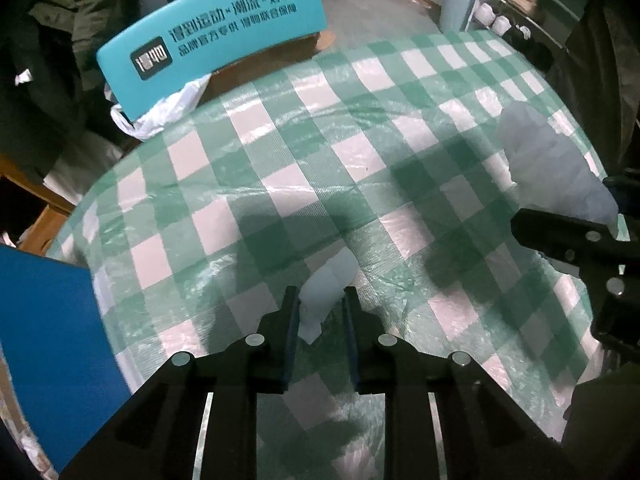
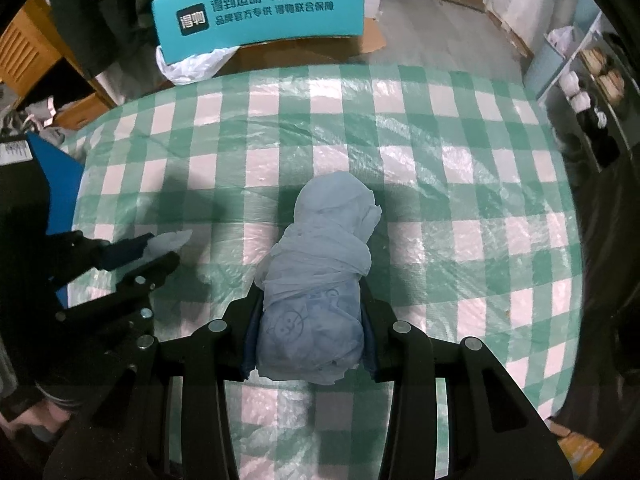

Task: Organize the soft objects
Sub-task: 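Close the left tool on the small white item, then carry the white item in the left tool and blue cloth in the right tool over the box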

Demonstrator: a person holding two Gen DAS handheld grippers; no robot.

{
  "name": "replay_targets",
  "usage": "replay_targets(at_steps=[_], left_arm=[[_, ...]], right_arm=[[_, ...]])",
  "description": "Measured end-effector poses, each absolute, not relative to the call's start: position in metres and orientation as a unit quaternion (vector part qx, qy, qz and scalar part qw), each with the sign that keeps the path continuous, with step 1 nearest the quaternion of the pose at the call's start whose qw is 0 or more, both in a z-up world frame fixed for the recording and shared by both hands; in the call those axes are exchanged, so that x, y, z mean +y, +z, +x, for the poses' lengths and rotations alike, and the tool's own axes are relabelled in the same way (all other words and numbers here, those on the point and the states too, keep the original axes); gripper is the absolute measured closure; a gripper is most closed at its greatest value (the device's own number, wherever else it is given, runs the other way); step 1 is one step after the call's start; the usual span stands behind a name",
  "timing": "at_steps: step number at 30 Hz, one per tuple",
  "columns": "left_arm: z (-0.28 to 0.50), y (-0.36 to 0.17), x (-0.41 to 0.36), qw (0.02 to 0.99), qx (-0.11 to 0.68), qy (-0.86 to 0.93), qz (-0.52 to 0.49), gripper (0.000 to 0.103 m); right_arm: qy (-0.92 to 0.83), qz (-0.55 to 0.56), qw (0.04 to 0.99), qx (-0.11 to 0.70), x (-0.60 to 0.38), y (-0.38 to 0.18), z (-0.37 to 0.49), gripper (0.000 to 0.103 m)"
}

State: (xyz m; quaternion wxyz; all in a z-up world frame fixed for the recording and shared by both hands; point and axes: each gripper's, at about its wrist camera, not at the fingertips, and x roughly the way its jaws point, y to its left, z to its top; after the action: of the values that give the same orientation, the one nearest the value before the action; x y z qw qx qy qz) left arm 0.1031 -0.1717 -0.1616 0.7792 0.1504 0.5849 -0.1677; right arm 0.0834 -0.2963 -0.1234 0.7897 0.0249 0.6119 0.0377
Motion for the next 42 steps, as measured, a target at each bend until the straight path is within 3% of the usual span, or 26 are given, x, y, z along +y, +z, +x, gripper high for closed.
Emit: replay_targets(at_steps=[42], left_arm=[[0.043,-0.017,-0.064,0.852,0.505,-0.112,0.078,0.082]], right_arm=[[0.11,-0.034,0.857,0.501,-0.23,-0.008,0.041,0.064]])
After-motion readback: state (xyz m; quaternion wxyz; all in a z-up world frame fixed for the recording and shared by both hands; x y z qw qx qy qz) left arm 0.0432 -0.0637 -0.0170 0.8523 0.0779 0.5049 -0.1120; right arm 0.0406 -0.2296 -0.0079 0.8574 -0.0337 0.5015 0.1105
